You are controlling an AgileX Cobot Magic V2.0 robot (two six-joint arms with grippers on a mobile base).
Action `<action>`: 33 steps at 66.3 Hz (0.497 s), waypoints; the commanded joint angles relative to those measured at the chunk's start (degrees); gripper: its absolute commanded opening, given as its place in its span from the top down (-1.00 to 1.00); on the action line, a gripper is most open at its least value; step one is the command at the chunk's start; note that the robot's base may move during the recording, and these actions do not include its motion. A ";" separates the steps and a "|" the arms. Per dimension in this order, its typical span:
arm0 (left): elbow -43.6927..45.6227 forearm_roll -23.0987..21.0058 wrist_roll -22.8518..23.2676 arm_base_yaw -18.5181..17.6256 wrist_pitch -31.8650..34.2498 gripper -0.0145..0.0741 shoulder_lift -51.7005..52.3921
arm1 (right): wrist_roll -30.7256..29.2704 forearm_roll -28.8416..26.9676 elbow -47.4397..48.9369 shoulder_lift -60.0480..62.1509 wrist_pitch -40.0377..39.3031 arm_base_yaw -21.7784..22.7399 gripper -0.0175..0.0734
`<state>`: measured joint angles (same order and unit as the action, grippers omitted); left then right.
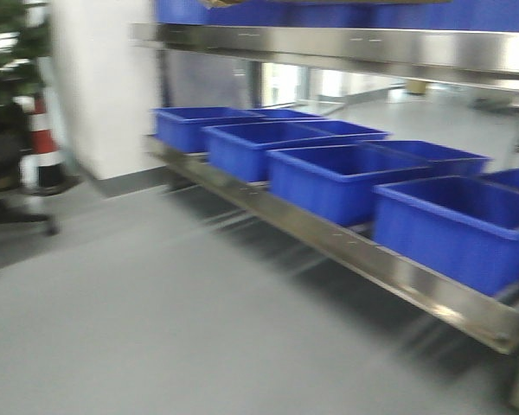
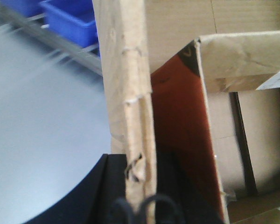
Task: Stack two boxes on right shelf middle
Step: 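Turn and approach the shelf rack with blue bins, boxes held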
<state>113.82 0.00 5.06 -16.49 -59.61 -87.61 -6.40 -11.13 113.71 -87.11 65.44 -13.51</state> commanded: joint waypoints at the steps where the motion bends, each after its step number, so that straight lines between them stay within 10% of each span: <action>1: 0.51 0.62 -0.10 0.14 3.89 0.92 0.56 | -1.13 -0.01 0.91 0.98 -1.64 0.15 0.95; 33: 0.51 0.66 -0.10 0.14 4.00 0.92 0.56 | -1.13 -0.01 0.91 0.98 -1.64 0.15 0.95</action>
<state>113.82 0.00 5.06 -16.49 -59.61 -87.61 -6.40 -11.13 113.71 -87.11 65.32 -13.51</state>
